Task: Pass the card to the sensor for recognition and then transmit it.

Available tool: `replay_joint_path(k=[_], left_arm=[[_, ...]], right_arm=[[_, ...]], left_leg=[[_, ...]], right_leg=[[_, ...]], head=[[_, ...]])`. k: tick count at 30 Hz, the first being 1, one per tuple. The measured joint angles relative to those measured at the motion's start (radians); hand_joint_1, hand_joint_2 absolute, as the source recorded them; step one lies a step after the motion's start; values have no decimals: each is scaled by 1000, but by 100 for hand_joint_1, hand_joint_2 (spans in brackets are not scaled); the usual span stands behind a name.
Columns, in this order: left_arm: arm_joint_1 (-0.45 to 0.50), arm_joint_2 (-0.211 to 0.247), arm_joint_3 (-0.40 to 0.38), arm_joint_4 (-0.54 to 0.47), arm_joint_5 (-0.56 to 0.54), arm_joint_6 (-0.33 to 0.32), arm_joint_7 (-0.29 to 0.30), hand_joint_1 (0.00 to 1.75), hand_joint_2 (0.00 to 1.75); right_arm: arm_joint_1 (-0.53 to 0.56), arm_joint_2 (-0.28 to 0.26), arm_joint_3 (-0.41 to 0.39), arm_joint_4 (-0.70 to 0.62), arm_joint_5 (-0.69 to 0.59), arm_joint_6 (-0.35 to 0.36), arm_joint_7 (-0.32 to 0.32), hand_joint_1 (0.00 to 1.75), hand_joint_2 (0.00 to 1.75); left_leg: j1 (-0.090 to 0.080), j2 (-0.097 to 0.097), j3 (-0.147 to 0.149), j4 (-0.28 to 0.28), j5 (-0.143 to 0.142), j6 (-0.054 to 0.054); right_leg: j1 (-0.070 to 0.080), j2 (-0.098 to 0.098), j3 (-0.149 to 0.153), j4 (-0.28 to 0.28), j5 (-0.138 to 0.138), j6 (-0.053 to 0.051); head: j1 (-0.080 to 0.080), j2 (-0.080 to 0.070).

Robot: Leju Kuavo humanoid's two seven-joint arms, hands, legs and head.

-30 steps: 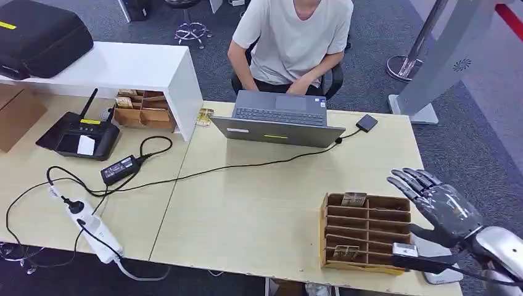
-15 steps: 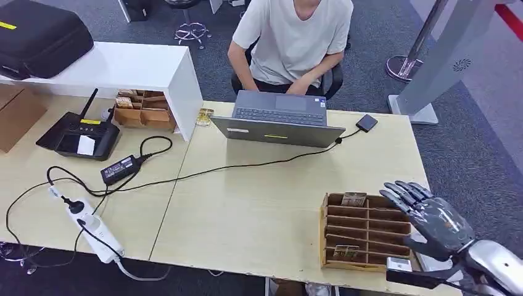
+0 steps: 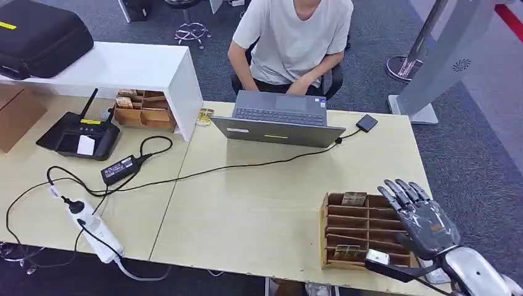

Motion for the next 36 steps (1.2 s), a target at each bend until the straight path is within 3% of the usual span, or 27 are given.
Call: replay_joint_path(k=[15,16,17,33,36], left_arm=[[0,-3,14,0,4,2,5,0,175],[0,-3,14,0,4,2,7,0,175],[0,-3,14,0,4,2,8,0,175],[0,-3,15,0,-1,1,8,0,175],[0,-3,16,0,-1,0,8,0,175]], right_arm=[[-17,10,14,16,34,8,48,0,175],[-19,10,14,17,34,8,48,157,175],[-19,10,14,17,34,5,49,175,175],[-38,22,14,16,9,-34,8,175,175],[-40,24,14,16,-13,-26,-11,166,175]], left_leg=[[0,0,0,0,0,0],[0,0,0,0,0,0],[0,0,0,0,0,0],[0,-1,0,0,0,0],[0,-1,0,0,0,0]], right_leg=[[0,0,0,0,0,0],[0,0,0,0,0,0],[0,0,0,0,0,0],[0,0,0,0,0,0],[0,-1,0,0,0,0]], head=[[0,0],[0,0],[0,0],[0,0],[0,0]])
